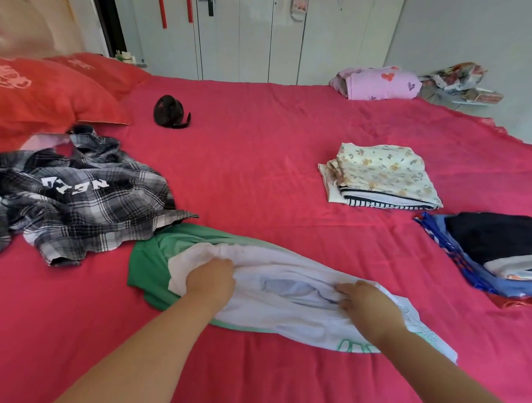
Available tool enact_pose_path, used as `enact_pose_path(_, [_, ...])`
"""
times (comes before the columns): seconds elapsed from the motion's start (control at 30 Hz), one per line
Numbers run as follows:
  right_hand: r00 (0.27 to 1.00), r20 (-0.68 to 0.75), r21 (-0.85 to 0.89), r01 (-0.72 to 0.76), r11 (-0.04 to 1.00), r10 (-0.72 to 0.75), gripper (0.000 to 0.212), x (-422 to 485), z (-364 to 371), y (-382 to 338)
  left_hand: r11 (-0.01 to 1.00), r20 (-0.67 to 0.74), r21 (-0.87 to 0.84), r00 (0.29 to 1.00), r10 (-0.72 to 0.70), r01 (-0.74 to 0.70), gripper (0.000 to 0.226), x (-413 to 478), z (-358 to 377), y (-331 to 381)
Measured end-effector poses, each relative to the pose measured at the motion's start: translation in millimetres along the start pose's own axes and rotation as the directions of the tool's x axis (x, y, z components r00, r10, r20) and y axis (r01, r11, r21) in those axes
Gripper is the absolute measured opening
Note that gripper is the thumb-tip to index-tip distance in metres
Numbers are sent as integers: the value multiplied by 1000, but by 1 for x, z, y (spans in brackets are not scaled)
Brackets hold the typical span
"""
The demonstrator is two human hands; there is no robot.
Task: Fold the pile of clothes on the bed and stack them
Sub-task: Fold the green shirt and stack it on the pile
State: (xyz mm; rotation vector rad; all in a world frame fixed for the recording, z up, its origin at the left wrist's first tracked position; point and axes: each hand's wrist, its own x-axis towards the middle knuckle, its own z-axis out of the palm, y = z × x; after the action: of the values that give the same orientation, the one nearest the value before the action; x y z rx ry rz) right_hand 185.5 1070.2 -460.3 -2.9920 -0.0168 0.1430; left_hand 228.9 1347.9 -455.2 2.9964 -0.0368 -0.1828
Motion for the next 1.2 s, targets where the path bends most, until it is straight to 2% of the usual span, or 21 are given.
enact_pose_path(0.07, [998,-57,-20,15,1000,-16,26,3,-15,4,999,-25,27,999,-21,22,28,6,-11,2])
enact_pose_path(0.1, [994,-108,22,7,1000,-4,24,4,-25,6,999,-65,-9,997,-37,37,27,8,-19,2])
enact_pose_path(0.23, [942,-326,230,-6,973,83,14,5,-67,8,954,-256,-301,963,-81,0,13,10,-68,-3])
enact_pose_path(0.33, [919,-369,320,-16,947,140,16,10,-93,5,869,-345,-481,936,-66,-115,16,9,-108,-3])
enact_pose_path(0.4, [904,-377,402,-35,915,200,21,14,-109,2,824,-361,-540,931,-44,-170,17,7,-132,-1])
enact_pose_path(0.47, [897,-365,472,-52,880,248,17,16,-124,-2,792,-357,-576,934,-21,-203,19,2,-149,0])
enact_pose_path(0.53, [900,-351,503,-51,863,258,14,14,-135,-4,792,-368,-564,930,10,-232,20,-4,-160,-1])
enact_pose_path(0.6, [903,-359,485,-35,874,235,24,10,-142,-6,813,-382,-510,921,78,-281,22,-13,-164,-2])
enact_pose_path(0.7, [891,-400,446,-14,895,213,37,4,-153,-8,792,-374,-495,910,178,-358,13,-26,-169,-8])
enact_pose_path(0.73, [881,-421,433,-16,901,217,38,3,-158,-8,794,-370,-481,907,201,-372,23,-29,-173,-11])
enact_pose_path(0.77, [868,-444,420,-15,907,220,39,0,-165,-8,808,-388,-431,891,237,-402,28,-31,-178,-15])
enact_pose_path(0.83, [832,-511,397,8,918,214,40,-5,-181,-9,835,-498,-304,824,270,-458,21,-35,-192,-19])
enact_pose_path(0.9, [786,-588,365,47,930,192,40,-11,-200,-10,816,-627,-284,741,240,-504,14,-41,-213,-19])
enact_pose_path(1.0, [688,-709,329,127,936,156,41,-19,-235,-19,784,-742,-284,644,185,-552,26,-52,-248,-13])
enact_pose_path(1.1, [598,-789,304,183,935,139,38,-30,-271,-30,775,-796,-298,594,121,-557,43,-66,-288,-9])
enact_pose_path(1.17, [561,-818,292,210,933,130,34,-36,-293,-35,699,-806,-386,588,61,-602,44,-76,-313,-7])
enact_pose_path(1.2, [541,-831,293,227,929,130,32,-39,-303,-38,657,-811,-430,585,21,-620,36,-81,-324,-7])
